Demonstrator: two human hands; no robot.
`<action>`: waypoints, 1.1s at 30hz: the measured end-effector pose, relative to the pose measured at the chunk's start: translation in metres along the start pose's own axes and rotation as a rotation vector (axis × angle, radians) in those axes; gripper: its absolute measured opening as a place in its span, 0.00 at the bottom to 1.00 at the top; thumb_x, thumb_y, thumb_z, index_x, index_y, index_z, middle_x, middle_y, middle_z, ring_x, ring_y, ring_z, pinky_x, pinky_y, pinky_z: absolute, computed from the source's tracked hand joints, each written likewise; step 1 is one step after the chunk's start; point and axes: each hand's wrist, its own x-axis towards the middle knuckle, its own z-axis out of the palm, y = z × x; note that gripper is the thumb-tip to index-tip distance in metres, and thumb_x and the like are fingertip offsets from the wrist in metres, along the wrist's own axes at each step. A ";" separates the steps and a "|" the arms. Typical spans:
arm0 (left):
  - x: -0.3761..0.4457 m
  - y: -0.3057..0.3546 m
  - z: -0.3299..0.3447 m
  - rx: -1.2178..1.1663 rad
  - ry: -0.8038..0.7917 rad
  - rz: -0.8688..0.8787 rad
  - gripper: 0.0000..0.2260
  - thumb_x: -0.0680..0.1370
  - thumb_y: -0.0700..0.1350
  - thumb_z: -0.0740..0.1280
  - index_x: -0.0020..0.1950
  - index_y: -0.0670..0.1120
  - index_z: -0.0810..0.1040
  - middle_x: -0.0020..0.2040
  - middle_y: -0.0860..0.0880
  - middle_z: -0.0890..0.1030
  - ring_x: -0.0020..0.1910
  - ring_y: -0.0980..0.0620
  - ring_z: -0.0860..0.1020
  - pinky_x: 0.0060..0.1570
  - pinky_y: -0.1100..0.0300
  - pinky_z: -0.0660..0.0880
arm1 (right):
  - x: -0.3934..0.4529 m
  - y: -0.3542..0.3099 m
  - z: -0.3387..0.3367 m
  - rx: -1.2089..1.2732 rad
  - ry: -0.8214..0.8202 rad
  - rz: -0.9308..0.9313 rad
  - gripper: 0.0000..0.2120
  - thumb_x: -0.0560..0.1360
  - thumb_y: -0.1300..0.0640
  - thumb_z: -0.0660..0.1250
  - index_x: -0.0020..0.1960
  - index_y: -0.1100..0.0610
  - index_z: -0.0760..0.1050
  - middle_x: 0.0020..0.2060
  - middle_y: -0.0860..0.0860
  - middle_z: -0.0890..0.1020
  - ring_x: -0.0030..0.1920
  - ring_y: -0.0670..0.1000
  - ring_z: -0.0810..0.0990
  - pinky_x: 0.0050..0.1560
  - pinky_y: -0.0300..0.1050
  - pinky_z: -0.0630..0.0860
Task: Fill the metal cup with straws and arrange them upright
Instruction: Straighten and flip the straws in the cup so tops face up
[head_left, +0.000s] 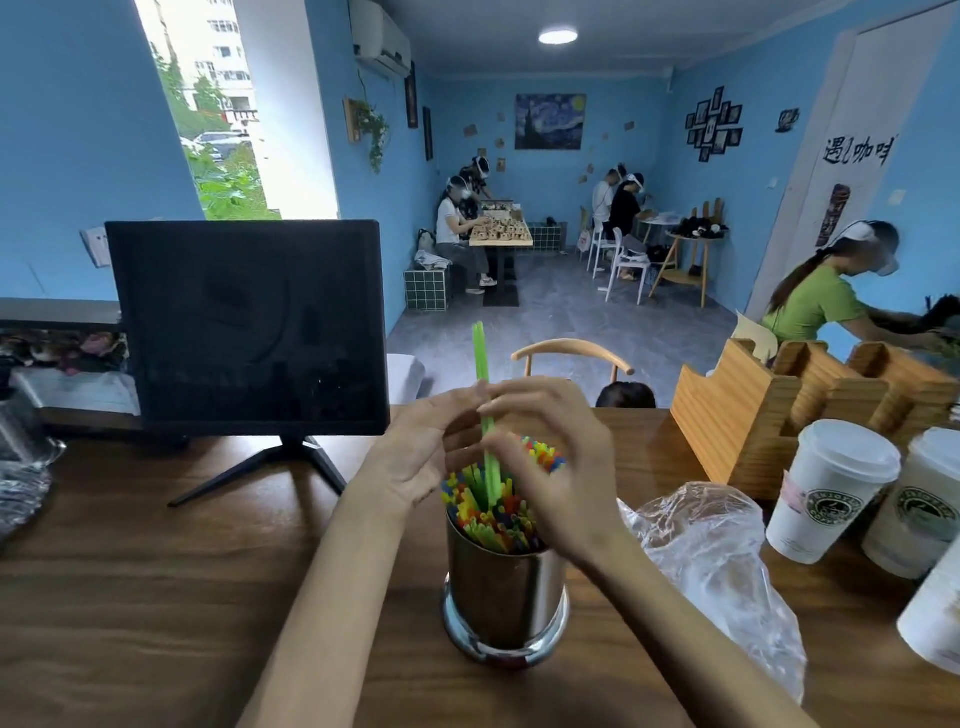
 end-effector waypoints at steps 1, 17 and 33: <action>-0.003 0.001 0.003 0.058 0.011 0.049 0.18 0.72 0.48 0.76 0.58 0.40 0.82 0.42 0.44 0.85 0.38 0.50 0.83 0.33 0.61 0.81 | 0.007 0.007 -0.001 0.076 0.087 0.182 0.08 0.75 0.50 0.73 0.50 0.55 0.83 0.50 0.47 0.84 0.55 0.49 0.82 0.58 0.55 0.77; -0.015 -0.012 0.014 0.753 0.029 0.477 0.05 0.79 0.45 0.72 0.53 0.52 0.85 0.45 0.57 0.87 0.48 0.61 0.84 0.52 0.62 0.79 | 0.045 0.023 -0.013 -0.090 -0.143 0.165 0.19 0.78 0.58 0.72 0.68 0.47 0.77 0.41 0.37 0.81 0.39 0.40 0.83 0.41 0.37 0.79; -0.013 -0.043 -0.021 0.958 0.027 0.535 0.17 0.74 0.47 0.76 0.61 0.58 0.81 0.57 0.61 0.82 0.58 0.60 0.80 0.57 0.57 0.80 | -0.019 0.066 -0.019 -0.259 -0.300 0.288 0.08 0.74 0.47 0.75 0.39 0.50 0.86 0.48 0.39 0.83 0.55 0.43 0.78 0.56 0.48 0.75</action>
